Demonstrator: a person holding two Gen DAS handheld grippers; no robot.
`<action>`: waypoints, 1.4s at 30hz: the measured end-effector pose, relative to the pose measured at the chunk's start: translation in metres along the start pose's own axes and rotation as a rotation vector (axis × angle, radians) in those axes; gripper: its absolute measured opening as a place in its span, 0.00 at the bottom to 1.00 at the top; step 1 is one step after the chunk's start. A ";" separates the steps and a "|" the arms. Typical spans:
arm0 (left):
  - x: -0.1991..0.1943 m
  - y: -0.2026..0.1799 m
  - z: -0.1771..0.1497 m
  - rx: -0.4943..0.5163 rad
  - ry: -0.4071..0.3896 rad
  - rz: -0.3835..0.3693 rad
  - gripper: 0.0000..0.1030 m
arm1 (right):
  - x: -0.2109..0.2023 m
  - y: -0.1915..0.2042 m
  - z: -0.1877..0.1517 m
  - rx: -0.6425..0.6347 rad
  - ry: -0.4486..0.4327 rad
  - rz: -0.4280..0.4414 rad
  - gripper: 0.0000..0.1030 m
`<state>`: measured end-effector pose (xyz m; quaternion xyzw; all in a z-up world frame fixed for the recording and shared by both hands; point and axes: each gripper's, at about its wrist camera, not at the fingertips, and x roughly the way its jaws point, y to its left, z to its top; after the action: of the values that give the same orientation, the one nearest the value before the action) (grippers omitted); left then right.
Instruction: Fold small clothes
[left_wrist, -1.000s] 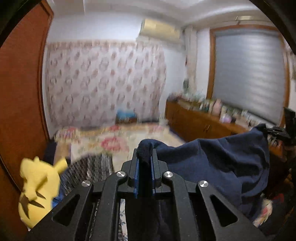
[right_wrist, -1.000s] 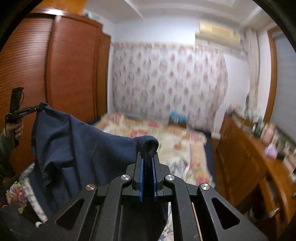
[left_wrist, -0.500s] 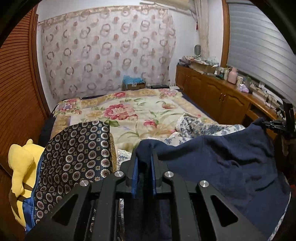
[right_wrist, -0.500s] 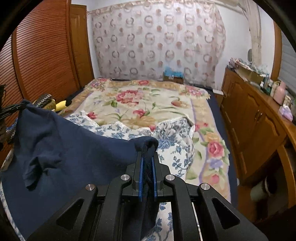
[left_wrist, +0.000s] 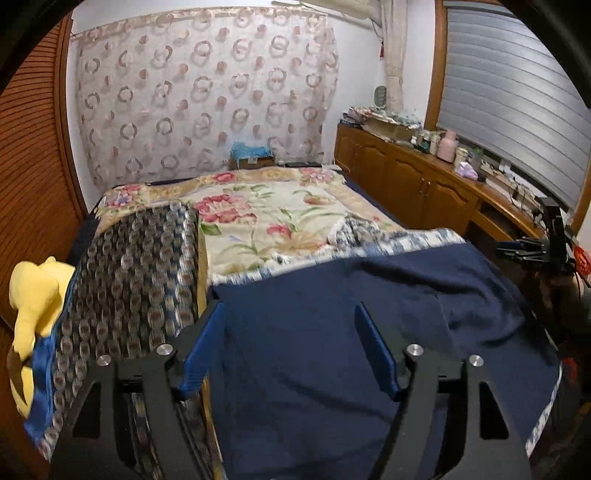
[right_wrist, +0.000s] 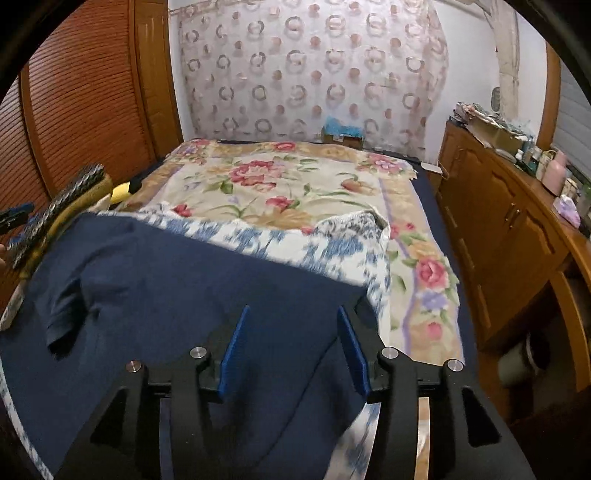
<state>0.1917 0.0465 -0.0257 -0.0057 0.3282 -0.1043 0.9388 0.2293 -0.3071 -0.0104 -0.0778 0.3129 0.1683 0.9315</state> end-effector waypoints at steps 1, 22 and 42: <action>-0.003 -0.004 -0.008 0.003 0.008 0.003 0.72 | -0.005 0.005 -0.006 -0.001 0.004 -0.001 0.49; -0.007 -0.013 -0.094 -0.073 0.169 0.062 0.72 | -0.041 0.030 -0.073 0.064 0.101 0.040 0.49; 0.011 -0.005 -0.106 -0.102 0.214 0.090 0.69 | -0.096 -0.026 -0.076 0.106 -0.061 -0.019 0.05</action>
<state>0.1339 0.0455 -0.1154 -0.0276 0.4311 -0.0452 0.9007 0.1245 -0.3759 -0.0113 -0.0264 0.2920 0.1448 0.9450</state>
